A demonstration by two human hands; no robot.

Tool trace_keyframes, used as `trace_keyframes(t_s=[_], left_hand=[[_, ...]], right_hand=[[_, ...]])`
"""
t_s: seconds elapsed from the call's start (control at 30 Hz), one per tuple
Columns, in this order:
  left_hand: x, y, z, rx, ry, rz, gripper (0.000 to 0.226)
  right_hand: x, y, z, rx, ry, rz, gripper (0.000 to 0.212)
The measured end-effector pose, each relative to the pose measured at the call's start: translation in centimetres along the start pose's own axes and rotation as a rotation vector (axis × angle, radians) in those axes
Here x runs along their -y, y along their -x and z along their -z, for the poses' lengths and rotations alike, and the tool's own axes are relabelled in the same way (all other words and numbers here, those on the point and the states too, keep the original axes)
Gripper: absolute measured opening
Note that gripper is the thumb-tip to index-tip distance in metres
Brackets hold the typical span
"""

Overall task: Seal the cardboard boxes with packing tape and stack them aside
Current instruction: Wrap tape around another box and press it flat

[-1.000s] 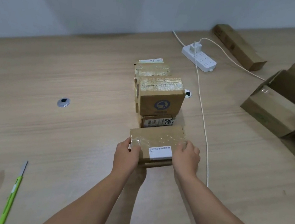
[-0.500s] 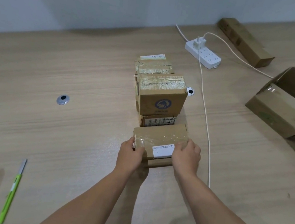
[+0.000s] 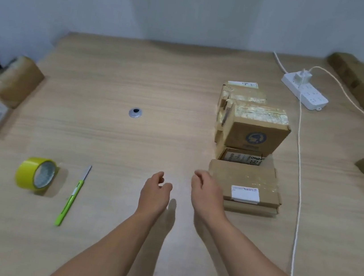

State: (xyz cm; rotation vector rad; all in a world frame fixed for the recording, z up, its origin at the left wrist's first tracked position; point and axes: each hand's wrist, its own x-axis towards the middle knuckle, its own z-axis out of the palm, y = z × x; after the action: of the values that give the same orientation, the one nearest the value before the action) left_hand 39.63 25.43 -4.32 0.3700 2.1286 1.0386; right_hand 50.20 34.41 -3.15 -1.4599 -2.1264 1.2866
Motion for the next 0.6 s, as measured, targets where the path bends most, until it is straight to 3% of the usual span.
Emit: trace_keyframes(t_s=[0.27, 0.6], left_hand=[[7.0, 1.8, 10.8, -0.199, 0.148, 0.12, 0.046], [17.2, 4.3, 25.1, -0.367, 0.173, 0.239, 0.045]], right_hand=[[5.9, 4.6, -10.5, 0.321, 0.079, 0.09, 0.035], [13.2, 12.2, -24.7, 0.479, 0.075, 0.125, 0.026]])
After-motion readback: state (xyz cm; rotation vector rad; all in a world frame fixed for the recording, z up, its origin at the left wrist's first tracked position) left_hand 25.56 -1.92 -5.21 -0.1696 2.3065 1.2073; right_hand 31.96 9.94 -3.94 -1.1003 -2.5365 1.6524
